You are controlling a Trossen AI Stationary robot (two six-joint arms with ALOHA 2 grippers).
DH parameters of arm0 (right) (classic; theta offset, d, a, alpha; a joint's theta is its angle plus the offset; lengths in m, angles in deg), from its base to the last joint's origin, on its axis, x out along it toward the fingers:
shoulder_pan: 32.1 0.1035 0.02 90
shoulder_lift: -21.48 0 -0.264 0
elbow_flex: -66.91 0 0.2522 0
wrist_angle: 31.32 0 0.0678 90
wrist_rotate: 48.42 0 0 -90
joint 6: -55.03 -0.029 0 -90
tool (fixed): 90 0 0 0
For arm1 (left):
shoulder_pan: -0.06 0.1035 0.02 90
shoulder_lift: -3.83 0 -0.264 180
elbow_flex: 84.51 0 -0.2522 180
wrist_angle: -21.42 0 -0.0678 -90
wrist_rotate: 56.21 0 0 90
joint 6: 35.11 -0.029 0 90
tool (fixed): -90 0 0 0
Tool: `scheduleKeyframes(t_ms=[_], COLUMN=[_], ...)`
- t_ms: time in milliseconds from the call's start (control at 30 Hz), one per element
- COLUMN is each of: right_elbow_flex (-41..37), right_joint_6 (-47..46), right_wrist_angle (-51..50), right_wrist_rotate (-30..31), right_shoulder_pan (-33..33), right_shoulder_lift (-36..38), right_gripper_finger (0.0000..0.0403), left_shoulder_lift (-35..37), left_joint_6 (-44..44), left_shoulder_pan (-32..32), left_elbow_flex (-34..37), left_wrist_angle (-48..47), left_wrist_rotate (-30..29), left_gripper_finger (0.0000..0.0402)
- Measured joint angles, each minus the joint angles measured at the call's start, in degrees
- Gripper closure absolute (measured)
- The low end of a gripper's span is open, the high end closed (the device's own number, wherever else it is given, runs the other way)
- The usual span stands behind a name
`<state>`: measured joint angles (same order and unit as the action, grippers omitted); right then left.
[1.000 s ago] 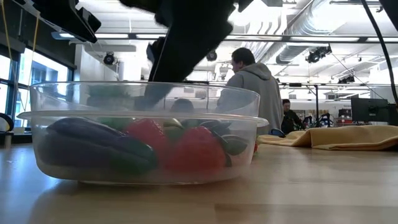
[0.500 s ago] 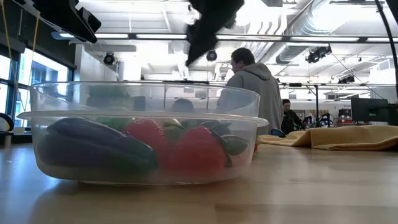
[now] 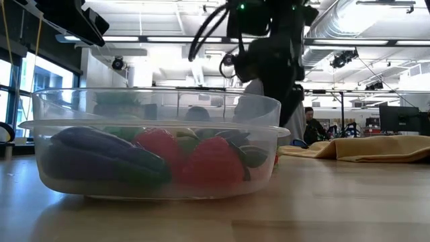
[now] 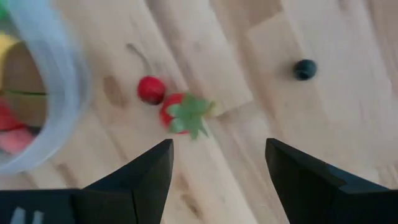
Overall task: Pick and placing Produce into tupperware
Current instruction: Put the red strawberry into the transparent bin
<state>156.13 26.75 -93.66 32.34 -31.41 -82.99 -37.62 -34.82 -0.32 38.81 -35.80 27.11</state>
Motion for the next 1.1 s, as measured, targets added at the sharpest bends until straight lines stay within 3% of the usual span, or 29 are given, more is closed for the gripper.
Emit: scheduleKeyframes(t_ms=[67, 267, 500, 600, 767, 1100], right_elbow_flex=[-0.98, -3.32, -3.32, -3.32, -3.32, -3.32], right_joint_6=[2.60, 24.56, 38.24, 43.72, 47.43, 50.05], right_wrist_angle=[1.15, 3.96, 6.53, 7.79, 9.15, 10.10], right_wrist_rotate=[-0.07, -0.98, -1.58, 0.78, 4.48, 2.66], right_shoulder_pan=[-0.22, 0.71, 3.92, 4.94, 4.80, 4.56], right_shoulder_lift=[-0.14, -0.42, -0.42, -0.42, -0.42, -1.71], right_gripper_finger=[0.0157, 0.0167, 0.0191, 0.0200, 0.0205, 0.0205], left_shoulder_lift=[0.02, 0.00, 0.00, 0.00, 0.00, 0.00], left_joint_6=[0.00, -0.02, 0.00, -0.01, 0.00, -0.02], left_shoulder_pan=[0.00, 0.00, 0.00, 0.00, 0.00, 0.00], left_elbow_flex=[0.02, 0.00, 0.01, 0.01, 0.02, 0.01], left_wrist_angle=[0.02, 0.00, 0.00, 0.00, 0.02, 0.02], left_wrist_rotate=[0.00, 0.00, 0.00, 0.00, 0.00, -0.02], left_gripper_finger=[0.0362, 0.0362, 0.0362, 0.0362, 0.0362, 0.0362])
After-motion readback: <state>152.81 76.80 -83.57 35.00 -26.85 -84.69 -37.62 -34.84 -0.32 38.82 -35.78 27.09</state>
